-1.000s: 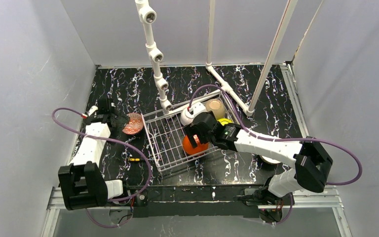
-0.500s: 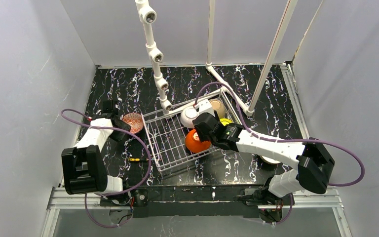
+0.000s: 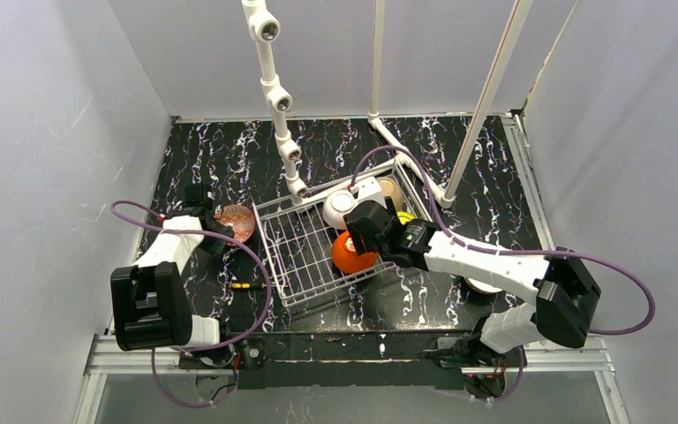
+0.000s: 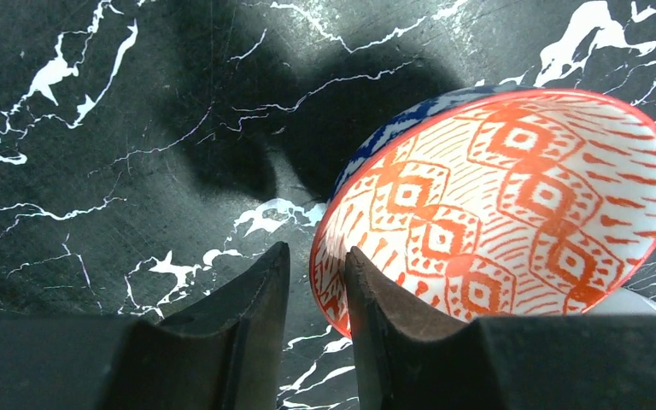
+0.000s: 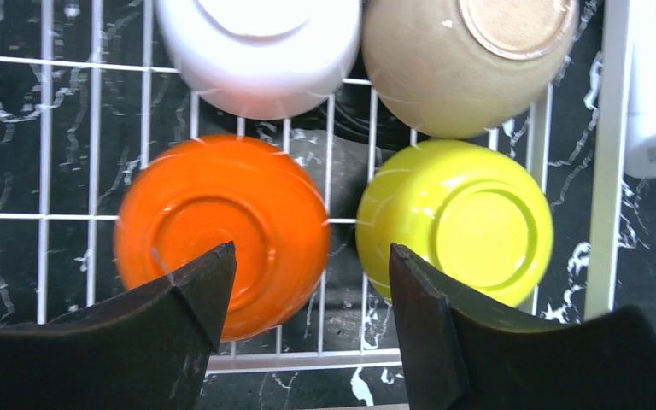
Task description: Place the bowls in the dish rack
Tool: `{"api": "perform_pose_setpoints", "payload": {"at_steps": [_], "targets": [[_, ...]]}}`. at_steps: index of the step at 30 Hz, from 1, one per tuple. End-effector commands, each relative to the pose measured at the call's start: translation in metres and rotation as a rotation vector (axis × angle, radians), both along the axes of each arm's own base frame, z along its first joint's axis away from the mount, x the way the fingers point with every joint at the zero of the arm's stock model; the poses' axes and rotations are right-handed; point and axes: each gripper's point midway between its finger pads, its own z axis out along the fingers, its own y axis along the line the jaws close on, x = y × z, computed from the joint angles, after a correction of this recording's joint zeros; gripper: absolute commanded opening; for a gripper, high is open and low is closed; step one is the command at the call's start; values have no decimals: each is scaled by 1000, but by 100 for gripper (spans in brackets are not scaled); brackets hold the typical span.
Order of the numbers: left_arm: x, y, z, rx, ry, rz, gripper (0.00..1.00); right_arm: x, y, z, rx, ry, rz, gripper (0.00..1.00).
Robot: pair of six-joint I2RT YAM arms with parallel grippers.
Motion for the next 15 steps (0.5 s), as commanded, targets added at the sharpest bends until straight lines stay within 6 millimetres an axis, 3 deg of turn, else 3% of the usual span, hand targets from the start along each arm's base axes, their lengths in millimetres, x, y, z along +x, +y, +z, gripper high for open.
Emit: {"api": "perform_pose_setpoints", "payload": {"at_steps": [1,4,6,11,15], "targets": [[-7,1,-4,-2,27,-2,28,-3,28,25,156,-14,80,77],[-5,0,-2,-3,16,-13,15,-4,24,12,117,15,65,77],[-4,1,0,-1,10,-25,0,-4,20,2,80,34,50,77],[1,1,13,11,-28,-47,0,-4,15,-12,18,54,38,77],[7,11,42,74,-86,-62,0,0,4,-16,-42,46,-1,77]]}}
